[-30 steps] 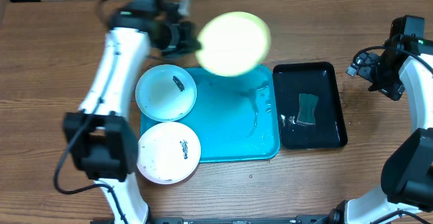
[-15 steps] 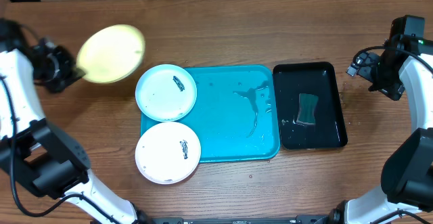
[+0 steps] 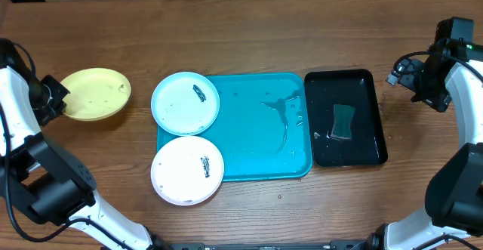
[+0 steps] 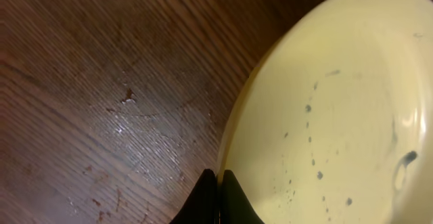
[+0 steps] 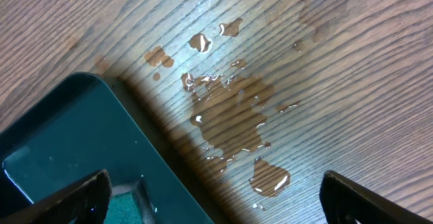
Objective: Clean dirty plates on tray and stack at the side
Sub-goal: 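Carry the yellow plate left and set it on the table, then move the left gripper to the upper white plate and grip its rim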
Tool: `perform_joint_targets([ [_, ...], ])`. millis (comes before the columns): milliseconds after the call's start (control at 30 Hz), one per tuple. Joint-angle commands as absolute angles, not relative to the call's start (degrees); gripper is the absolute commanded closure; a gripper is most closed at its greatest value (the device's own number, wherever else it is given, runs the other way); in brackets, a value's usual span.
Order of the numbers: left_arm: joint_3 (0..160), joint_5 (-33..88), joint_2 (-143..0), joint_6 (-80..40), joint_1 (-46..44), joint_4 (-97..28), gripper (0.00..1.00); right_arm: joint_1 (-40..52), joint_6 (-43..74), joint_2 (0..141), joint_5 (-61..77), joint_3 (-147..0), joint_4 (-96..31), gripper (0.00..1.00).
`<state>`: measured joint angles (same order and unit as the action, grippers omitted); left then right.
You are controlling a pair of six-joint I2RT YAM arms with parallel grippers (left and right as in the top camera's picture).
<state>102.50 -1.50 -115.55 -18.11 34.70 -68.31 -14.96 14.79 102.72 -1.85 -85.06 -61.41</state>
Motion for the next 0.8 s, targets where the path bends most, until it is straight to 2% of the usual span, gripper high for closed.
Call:
perform_joint_targets([
  [0,99.59,-3.81,-116.05,-20.01,34.46,-66.32,0.96,-15.03,14.76,102.56,-2.09,-85.84,-61.19,0.00],
  [467,88.42,-2.92,-116.05,-19.97,34.46,-52.60,0.95,-15.03,14.76,102.56,-2.07,-85.84,-61.19,0.00],
  [567,88.38,-2.74,-116.05,-19.97,34.46,-51.79,0.86,-15.03,14.76,102.56,-2.09,-85.84,-61.19,0.00],
  [700,88.33,-0.40,-116.05,-19.86,34.46,-50.98,0.86,-15.03,14.76,102.56,-2.09,-85.84,-61.19,0.00],
  [767,88.33,1.58,-116.05,-19.73,34.46,-50.85,0.75,-15.03,14.76,102.56,-2.09,-85.84,-61.19,0.00],
])
